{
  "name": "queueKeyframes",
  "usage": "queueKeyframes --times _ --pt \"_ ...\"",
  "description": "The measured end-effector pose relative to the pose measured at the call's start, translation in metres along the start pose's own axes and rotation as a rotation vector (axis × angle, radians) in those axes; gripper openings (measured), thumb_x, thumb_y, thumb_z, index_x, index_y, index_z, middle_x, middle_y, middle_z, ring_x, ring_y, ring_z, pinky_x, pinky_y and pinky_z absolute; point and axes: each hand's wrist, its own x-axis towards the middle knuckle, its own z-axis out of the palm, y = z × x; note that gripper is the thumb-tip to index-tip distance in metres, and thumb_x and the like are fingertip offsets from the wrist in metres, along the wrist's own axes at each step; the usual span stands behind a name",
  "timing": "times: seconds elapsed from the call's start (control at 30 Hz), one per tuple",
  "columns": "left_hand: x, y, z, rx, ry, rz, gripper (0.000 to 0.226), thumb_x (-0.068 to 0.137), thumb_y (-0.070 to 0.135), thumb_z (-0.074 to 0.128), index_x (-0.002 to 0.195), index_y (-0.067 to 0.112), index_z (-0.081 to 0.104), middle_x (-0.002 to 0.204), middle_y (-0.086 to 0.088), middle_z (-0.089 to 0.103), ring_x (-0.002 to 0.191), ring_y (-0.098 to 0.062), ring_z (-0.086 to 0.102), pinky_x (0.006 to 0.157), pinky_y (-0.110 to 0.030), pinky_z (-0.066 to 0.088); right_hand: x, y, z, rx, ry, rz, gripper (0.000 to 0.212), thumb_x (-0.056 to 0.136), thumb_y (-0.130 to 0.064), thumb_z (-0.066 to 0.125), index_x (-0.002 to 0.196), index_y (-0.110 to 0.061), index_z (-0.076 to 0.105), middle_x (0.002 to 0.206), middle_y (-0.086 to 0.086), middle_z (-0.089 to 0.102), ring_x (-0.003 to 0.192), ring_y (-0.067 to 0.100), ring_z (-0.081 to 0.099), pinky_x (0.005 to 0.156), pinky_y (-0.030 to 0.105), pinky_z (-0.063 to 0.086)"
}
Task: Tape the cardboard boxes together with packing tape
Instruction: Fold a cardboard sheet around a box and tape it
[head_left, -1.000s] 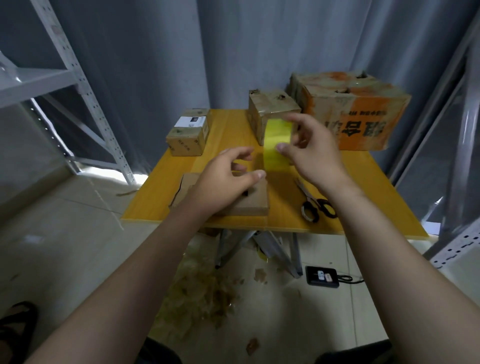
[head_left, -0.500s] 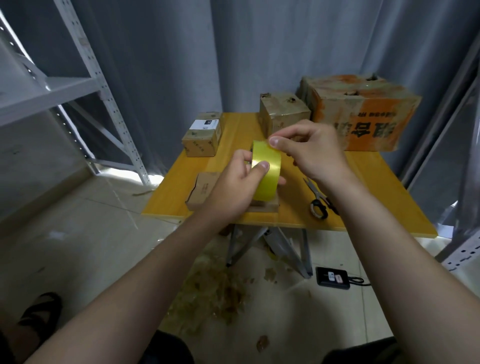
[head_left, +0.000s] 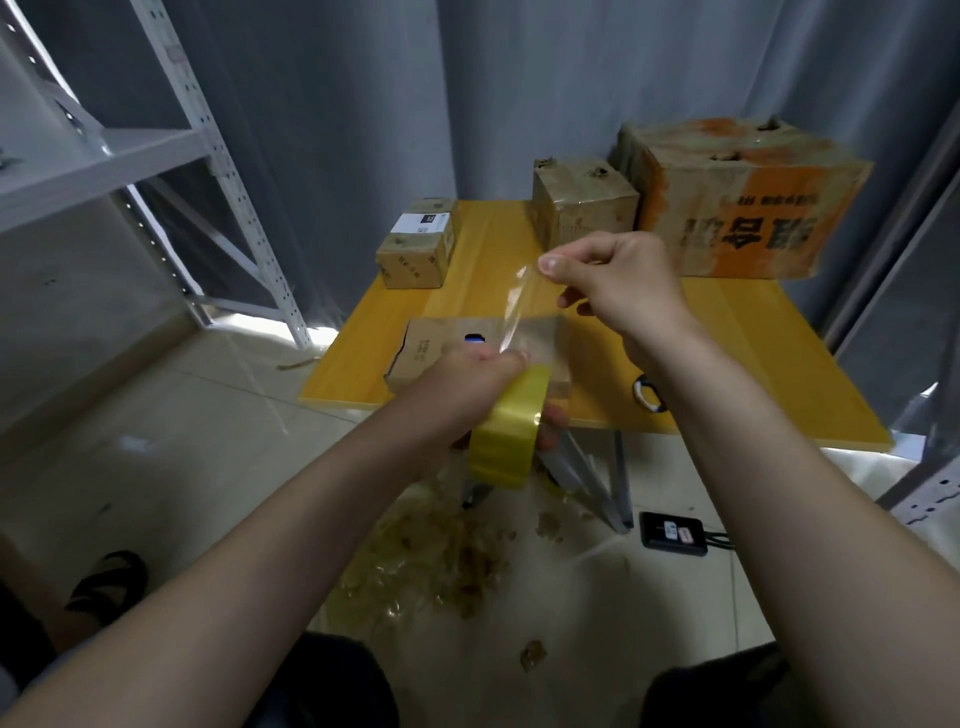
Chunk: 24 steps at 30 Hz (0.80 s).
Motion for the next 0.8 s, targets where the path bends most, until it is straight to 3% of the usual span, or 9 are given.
queueKeyframes --times 0.13,0.2,0.27,0.37,0.43,0.53,0.63,0.7,0.8 --pt "0.003 -0.011 0.001 0.027 -0.014 -0.097 0.031 0.110 0.036 0.044 0.130 0.015 0.054 0.105 -0.020 0.077 0.088 -0.036 0.076 0.080 -0.045 0.064 0.006 0.015 0.003 -0.063 -0.025 0.046 0.007 0.088 -0.021 0.082 0.082 -0.022 0.079 0.081 -0.014 0.076 0.067 -0.006 0.068 0.062 0.013 0.051" --pt "0.005 -0.014 -0.001 0.023 -0.038 -0.117 0.026 0.110 0.032 0.042 0.121 0.012 0.056 0.098 -0.020 0.078 0.078 -0.034 0.077 0.068 -0.040 0.065 0.008 0.024 0.009 -0.096 -0.039 0.092 0.007 0.088 -0.023 0.083 0.082 -0.022 0.080 0.088 -0.011 0.078 0.084 -0.002 0.071 0.082 0.024 0.056" --pt "0.005 -0.016 -0.002 -0.009 -0.104 -0.176 0.027 0.111 0.030 0.038 0.116 0.010 0.055 0.091 -0.020 0.079 0.069 -0.030 0.077 0.059 -0.034 0.062 0.012 0.030 0.012 -0.110 -0.017 0.119 0.008 0.087 -0.025 0.083 0.081 -0.022 0.080 0.089 -0.011 0.078 0.090 0.001 0.071 0.091 0.029 0.057" --pt "0.009 -0.024 0.000 -0.060 -0.139 -0.227 0.030 0.112 0.033 0.038 0.129 0.012 0.050 0.093 -0.020 0.079 0.072 -0.031 0.078 0.057 -0.034 0.060 0.021 0.043 0.013 -0.137 0.006 0.125 0.011 0.088 -0.025 0.082 0.078 -0.024 0.079 0.079 -0.020 0.075 0.080 -0.015 0.067 0.079 0.013 0.048" --pt "0.015 -0.028 0.002 -0.109 -0.104 -0.232 0.030 0.111 0.034 0.041 0.126 0.011 0.053 0.094 -0.020 0.079 0.071 -0.031 0.078 0.056 -0.033 0.059 0.027 0.053 0.015 -0.178 0.001 0.130 0.016 0.088 -0.027 0.083 0.073 -0.029 0.077 0.073 -0.025 0.072 0.075 -0.023 0.061 0.074 0.009 0.038" --pt "0.024 -0.030 0.003 -0.097 -0.059 -0.201 0.028 0.111 0.033 0.041 0.118 0.013 0.059 0.092 -0.017 0.080 0.071 -0.030 0.078 0.054 -0.032 0.059 0.038 0.069 0.018 -0.254 0.021 0.171 0.016 0.085 -0.035 0.084 0.072 -0.029 0.078 0.079 -0.023 0.074 0.080 -0.015 0.062 0.075 0.014 0.041" --pt "0.032 -0.032 0.002 -0.040 -0.027 -0.182 0.025 0.111 0.032 0.042 0.117 0.016 0.060 0.094 -0.016 0.080 0.079 -0.032 0.079 0.058 -0.034 0.062 0.044 0.085 0.025 -0.284 0.037 0.222 0.017 0.082 -0.044 0.085 0.075 -0.029 0.080 0.090 -0.017 0.077 0.109 0.010 0.065 0.099 0.035 0.050" --pt "0.035 -0.033 0.001 -0.040 -0.009 -0.195 0.026 0.110 0.031 0.044 0.123 0.015 0.060 0.098 -0.017 0.079 0.084 -0.035 0.078 0.066 -0.040 0.065 0.043 0.089 0.030 -0.308 0.032 0.244 0.018 0.080 -0.050 0.084 0.076 -0.032 0.080 0.091 -0.016 0.077 0.119 0.022 0.061 0.104 0.045 0.050" --pt "0.036 -0.033 -0.001 -0.095 -0.043 -0.205 0.025 0.111 0.029 0.043 0.126 0.014 0.056 0.089 -0.016 0.079 0.070 -0.029 0.078 0.053 -0.032 0.060 0.044 0.092 0.034 -0.343 0.034 0.267 0.019 0.077 -0.054 0.083 0.078 -0.036 0.081 0.091 -0.016 0.077 0.119 0.024 0.061 0.102 0.049 0.051"
